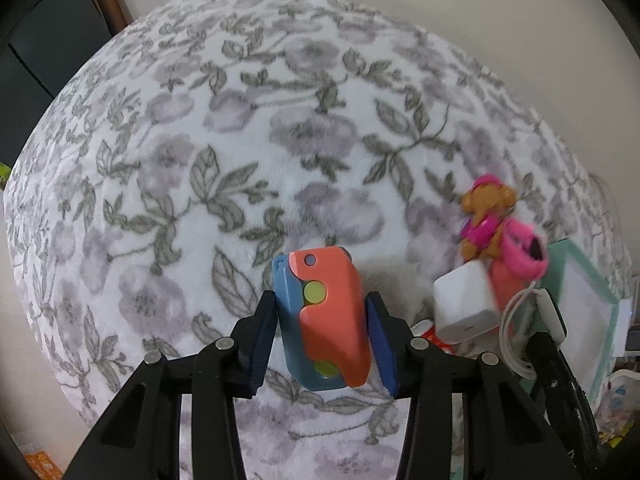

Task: Organize rigid objects
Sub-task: 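Carry toy and smartwatch into the tray and open both tools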

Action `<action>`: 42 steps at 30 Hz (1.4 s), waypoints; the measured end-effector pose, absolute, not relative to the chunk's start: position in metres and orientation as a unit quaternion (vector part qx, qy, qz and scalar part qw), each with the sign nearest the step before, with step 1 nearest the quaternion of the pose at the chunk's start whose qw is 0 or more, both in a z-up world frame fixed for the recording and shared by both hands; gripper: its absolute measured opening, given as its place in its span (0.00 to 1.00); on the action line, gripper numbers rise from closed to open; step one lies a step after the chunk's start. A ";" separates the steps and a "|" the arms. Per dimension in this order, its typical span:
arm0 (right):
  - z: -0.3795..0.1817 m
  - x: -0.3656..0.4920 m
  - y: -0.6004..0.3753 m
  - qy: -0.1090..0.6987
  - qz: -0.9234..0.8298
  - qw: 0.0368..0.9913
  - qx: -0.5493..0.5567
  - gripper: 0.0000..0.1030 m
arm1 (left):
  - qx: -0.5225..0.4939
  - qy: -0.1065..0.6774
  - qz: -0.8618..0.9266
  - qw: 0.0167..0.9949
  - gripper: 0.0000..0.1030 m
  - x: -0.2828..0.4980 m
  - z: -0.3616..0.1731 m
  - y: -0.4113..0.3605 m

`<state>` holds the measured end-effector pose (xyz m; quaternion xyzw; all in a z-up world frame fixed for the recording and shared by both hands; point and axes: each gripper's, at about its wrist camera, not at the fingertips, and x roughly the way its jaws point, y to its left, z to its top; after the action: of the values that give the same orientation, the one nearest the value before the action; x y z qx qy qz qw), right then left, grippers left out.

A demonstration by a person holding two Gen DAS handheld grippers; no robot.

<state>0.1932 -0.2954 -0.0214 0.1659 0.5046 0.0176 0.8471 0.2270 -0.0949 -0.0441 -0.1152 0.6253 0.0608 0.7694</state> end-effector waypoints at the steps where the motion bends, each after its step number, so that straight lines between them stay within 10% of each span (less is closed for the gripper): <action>1: -0.015 0.192 -0.297 0.498 0.017 0.851 0.166 0.19 | -0.113 0.617 0.062 0.776 0.44 0.227 -0.038 -0.093; 26: 0.115 0.124 -0.430 0.360 -0.126 0.907 0.177 0.19 | -0.055 0.494 -0.132 0.858 0.44 0.178 0.073 -0.220; 42: 0.047 0.122 -0.492 0.458 -0.189 0.854 0.158 0.19 | 0.052 0.532 -0.195 0.822 0.45 0.159 0.003 -0.350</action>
<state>0.1221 -0.4920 0.0471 0.1576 0.4583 -0.1892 0.8540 0.1594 -0.3500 0.0027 0.0519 0.5322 -0.1948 0.8222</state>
